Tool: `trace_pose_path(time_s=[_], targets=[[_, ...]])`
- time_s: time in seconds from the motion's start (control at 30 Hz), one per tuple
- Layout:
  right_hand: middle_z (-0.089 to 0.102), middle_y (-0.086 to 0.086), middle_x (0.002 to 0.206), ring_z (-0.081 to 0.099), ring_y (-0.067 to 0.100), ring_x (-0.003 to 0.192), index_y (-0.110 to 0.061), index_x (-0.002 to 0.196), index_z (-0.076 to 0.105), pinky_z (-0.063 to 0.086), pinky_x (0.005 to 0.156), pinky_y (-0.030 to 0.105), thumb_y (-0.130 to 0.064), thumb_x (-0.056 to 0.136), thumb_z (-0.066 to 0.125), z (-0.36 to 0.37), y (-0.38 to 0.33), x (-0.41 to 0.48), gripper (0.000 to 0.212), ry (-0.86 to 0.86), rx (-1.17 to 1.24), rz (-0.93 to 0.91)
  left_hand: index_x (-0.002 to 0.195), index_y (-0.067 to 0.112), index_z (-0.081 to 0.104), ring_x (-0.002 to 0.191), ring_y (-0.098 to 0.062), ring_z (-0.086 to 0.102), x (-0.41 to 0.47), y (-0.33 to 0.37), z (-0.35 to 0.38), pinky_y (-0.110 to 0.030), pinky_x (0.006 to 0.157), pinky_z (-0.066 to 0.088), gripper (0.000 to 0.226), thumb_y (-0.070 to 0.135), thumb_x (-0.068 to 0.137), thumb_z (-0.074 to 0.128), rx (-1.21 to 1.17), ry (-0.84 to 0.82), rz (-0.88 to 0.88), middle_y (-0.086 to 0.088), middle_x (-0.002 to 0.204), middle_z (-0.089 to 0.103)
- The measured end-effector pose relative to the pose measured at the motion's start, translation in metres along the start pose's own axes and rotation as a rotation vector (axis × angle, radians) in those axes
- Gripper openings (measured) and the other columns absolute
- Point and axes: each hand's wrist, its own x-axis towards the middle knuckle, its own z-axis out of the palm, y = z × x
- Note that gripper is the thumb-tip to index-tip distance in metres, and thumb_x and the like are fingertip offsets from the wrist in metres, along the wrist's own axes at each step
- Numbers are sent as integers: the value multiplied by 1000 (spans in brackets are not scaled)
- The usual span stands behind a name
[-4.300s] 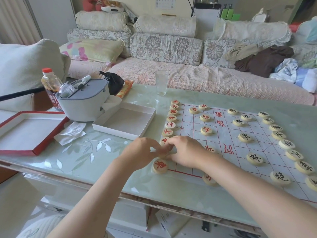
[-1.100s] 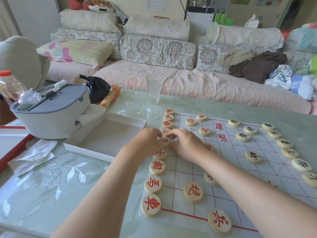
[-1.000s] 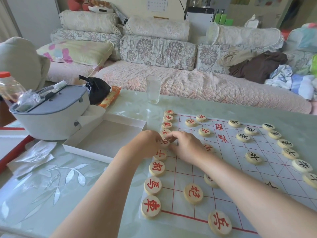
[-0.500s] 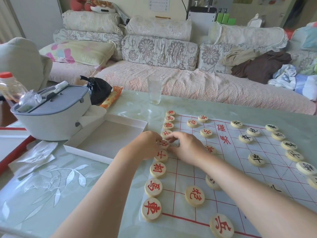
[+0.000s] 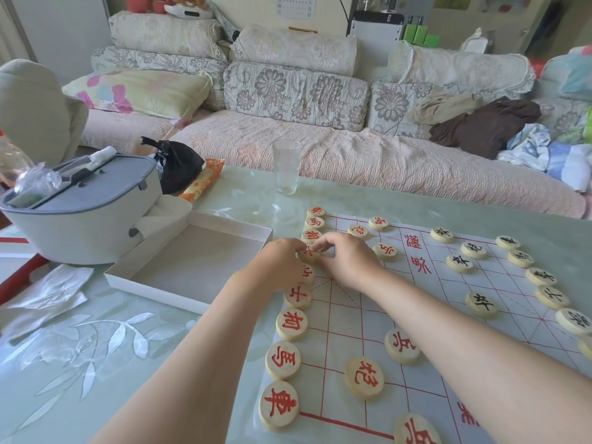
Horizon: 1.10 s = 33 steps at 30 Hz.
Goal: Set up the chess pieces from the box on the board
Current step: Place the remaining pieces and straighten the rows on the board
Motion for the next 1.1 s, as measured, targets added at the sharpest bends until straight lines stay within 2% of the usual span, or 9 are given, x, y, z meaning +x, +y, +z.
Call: trace_pose_path(time_s=[0.07,0.13,0.27,0.43,0.57,0.63,0.77,0.97,1.1], targets=[[62,-18,107,59,10,98,-38,106,65,47,85,30,-58,80,71,-1,-1,-1,32,-14,27,10,137,26,49,117,-23,53,1,-1,0,-24,84,42,50,10,90,46,6,2,-4,-4,137,52],[62,-17,107,59,10,98,-37,107,64,48,87,31,-58,79,72,-1,-1,-2,36,-20,36,3,138,25,49,120,-23,52,3,-1,1,-26,87,43,49,10,91,46,31,6,-10,-5,139,49],[61,-18,107,59,12,103,-40,100,65,48,89,31,-45,83,73,2,0,-1,19,-12,41,-12,135,25,52,115,-23,53,2,1,1,-29,88,47,46,12,92,42,103,-19,-6,-5,135,51],[61,-17,108,59,11,103,-40,99,65,48,90,32,-41,84,73,3,1,1,17,-20,38,-20,133,25,53,108,-23,56,2,1,2,-29,83,48,44,15,92,43,117,-35,-15,-6,129,54],[60,-19,109,58,10,101,-40,104,62,49,86,31,-38,86,71,1,7,6,19,-14,56,-12,138,18,46,118,-26,51,0,4,-2,-32,89,46,45,13,93,44,111,-21,-16,-9,136,48],[60,-16,109,58,11,101,-40,105,62,49,85,31,-30,89,66,-4,9,11,19,3,57,3,138,14,45,119,-26,49,5,7,-7,-32,89,45,46,9,92,43,82,13,-9,-10,138,46],[62,-10,114,58,15,107,-33,111,63,48,92,34,-20,92,60,-8,13,25,23,24,-7,-6,144,19,39,129,-24,44,23,10,-14,-31,97,40,54,9,92,41,49,55,-22,-6,145,41],[66,-10,121,59,14,113,-34,115,67,47,92,30,-28,90,65,-1,14,46,25,22,-29,-6,136,19,49,120,-26,51,34,12,-4,-31,92,45,43,12,94,44,121,-7,-21,-8,137,51],[66,-14,114,60,11,104,-37,105,68,40,77,24,-40,86,73,4,9,52,20,43,0,14,134,24,53,120,-26,52,38,4,-3,-30,92,43,41,15,95,42,132,4,9,-7,135,54]])
